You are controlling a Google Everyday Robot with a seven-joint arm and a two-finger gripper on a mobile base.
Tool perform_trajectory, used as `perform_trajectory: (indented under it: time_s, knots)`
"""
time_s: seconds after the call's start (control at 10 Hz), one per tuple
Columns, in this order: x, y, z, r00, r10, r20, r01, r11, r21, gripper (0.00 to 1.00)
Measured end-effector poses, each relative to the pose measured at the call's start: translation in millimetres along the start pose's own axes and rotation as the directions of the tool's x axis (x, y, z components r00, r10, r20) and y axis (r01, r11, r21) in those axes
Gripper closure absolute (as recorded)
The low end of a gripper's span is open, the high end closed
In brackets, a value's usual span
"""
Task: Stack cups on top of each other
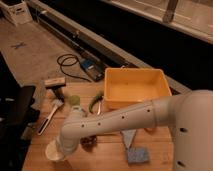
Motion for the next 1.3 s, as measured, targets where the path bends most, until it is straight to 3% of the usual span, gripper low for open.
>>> perform_trajectory:
  time_s: [0.4, 0.8, 1.1, 1.3]
  knots:
    - [41.0, -24.8, -49.7, 0.996, 0.036, -0.081, -0.033, 0.999, 0.035, 1.00]
    - [104.1, -41.5, -123.7, 0.982, 0.097, -0.164, -0.082, 0.992, 0.096, 1.00]
    - [147.5, -54.7, -152.7, 0.976, 0.112, -0.189, -0.090, 0.988, 0.122, 1.00]
    - [152.9, -55.1, -155.1, 0.975, 0.115, -0.190, -0.093, 0.988, 0.124, 1.00]
